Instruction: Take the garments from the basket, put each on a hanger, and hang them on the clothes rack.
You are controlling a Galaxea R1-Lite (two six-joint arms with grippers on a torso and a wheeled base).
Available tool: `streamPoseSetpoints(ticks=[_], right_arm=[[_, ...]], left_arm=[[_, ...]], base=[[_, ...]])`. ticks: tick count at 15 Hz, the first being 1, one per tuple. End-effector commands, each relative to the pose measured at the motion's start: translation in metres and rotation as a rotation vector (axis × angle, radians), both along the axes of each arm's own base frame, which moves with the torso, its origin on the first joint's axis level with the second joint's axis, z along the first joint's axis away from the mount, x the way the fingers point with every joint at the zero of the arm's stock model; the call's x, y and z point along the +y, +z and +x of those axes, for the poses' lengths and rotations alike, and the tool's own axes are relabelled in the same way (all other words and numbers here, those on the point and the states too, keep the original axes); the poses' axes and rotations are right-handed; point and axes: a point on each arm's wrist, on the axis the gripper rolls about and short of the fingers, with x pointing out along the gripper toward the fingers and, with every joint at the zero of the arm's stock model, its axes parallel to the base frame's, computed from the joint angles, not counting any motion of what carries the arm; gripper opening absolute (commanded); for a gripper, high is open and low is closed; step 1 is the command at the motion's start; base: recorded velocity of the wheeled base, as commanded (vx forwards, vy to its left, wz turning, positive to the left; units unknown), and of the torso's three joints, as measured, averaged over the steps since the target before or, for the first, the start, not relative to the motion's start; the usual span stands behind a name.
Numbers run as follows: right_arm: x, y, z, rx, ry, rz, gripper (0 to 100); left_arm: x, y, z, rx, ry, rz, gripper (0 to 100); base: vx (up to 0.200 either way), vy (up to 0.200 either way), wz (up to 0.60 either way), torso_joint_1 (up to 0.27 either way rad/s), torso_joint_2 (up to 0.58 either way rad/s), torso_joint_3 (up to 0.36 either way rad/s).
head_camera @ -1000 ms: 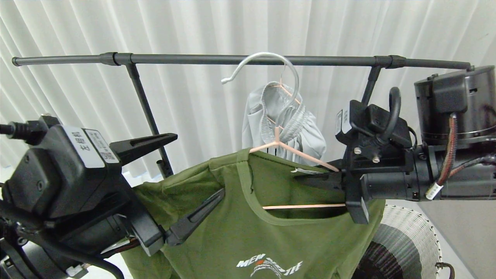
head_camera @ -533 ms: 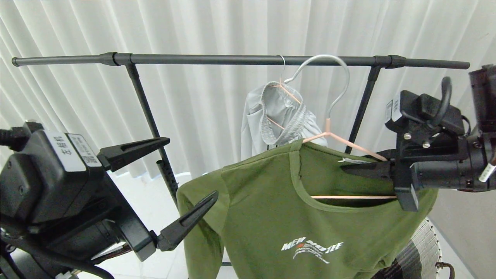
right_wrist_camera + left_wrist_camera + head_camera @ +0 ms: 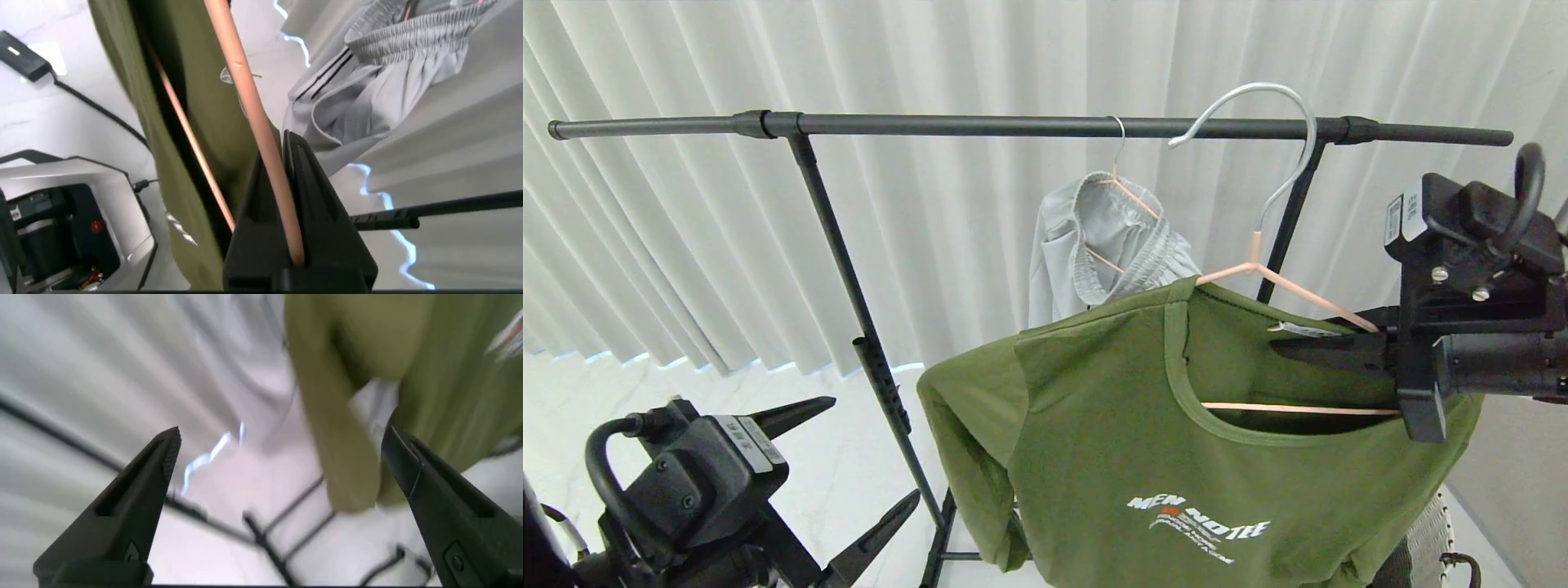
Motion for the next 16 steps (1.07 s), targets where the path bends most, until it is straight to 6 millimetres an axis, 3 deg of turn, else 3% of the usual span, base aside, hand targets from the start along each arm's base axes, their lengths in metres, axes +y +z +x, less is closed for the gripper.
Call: streamPoseSetpoints(ticks=[1, 7, 8, 12, 16], right_arm=[[-0.001, 0.002, -0.002, -0.009, 0.005, 0.009, 0], [0.006, 0.005, -0.013, -0.015, 0.071, 0.019, 0], [0.007, 0.005, -0.014, -0.017, 0.074, 0.020, 0], [0.005, 0.005, -0.016, -0.019, 0.066, 0.017, 0], [-0.009, 0.006, -0.013, -0.016, -0.031, -0.004, 0]], left_arm=[[-0.001, -0.008, 0.006, 0.046, 0.017, 0.019, 100], [-0.017, -0.003, 0.029, 0.109, 0.016, -0.048, 100], [-0.017, -0.003, 0.029, 0.116, 0.018, -0.061, 0], [-0.015, -0.005, 0.030, 0.126, 0.034, -0.070, 0], [0.013, -0.015, 0.034, 0.141, 0.210, -0.051, 0]], base=[[0.000, 0.000, 0.00, 0.000, 0.00, 0.000], [0.000, 0.000, 0.00, 0.000, 0.00, 0.000], [0.000, 0.000, 0.00, 0.000, 0.00, 0.000], [0.000, 0.000, 0.00, 0.000, 0.00, 0.000], [0.000, 0.000, 0.00, 0.000, 0.00, 0.000]])
